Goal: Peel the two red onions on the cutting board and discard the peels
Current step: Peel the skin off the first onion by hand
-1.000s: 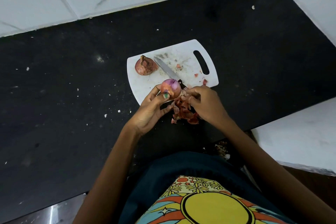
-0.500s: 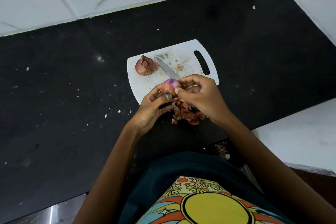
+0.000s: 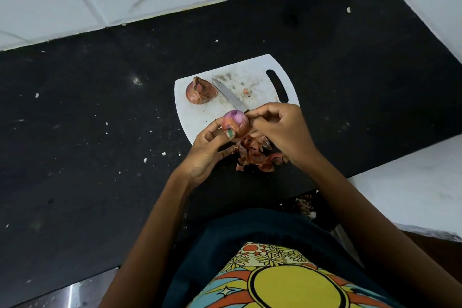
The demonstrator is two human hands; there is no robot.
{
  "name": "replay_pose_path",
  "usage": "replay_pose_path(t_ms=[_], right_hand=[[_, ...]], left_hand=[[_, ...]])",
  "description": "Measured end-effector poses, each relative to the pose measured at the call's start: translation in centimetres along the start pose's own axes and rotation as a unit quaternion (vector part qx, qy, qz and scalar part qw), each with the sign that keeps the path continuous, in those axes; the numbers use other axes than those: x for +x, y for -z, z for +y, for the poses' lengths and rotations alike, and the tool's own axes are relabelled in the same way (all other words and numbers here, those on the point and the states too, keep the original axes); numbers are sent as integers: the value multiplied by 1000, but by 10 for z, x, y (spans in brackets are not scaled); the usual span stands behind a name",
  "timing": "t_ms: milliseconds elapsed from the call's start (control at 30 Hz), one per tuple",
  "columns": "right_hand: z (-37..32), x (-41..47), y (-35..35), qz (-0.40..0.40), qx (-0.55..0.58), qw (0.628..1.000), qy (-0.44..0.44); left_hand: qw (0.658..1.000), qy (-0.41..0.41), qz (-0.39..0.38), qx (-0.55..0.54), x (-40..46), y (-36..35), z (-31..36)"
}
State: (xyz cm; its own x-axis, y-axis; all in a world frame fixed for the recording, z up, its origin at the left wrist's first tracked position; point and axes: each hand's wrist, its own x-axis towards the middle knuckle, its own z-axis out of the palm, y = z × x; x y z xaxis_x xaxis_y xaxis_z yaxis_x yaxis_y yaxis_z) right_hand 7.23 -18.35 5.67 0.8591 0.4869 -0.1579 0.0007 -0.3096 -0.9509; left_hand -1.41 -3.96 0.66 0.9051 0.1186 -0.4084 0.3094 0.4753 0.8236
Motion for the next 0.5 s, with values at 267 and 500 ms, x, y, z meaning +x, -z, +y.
replay_pose_path(t_ms=[267, 500], right_hand=[[-3, -6, 0, 3, 33, 999, 3], [-1, -4, -6, 13, -37, 999, 12]], left_hand=[[1000, -3, -7, 6, 1, 1, 1], [1000, -11, 5, 20, 0, 1, 2]])
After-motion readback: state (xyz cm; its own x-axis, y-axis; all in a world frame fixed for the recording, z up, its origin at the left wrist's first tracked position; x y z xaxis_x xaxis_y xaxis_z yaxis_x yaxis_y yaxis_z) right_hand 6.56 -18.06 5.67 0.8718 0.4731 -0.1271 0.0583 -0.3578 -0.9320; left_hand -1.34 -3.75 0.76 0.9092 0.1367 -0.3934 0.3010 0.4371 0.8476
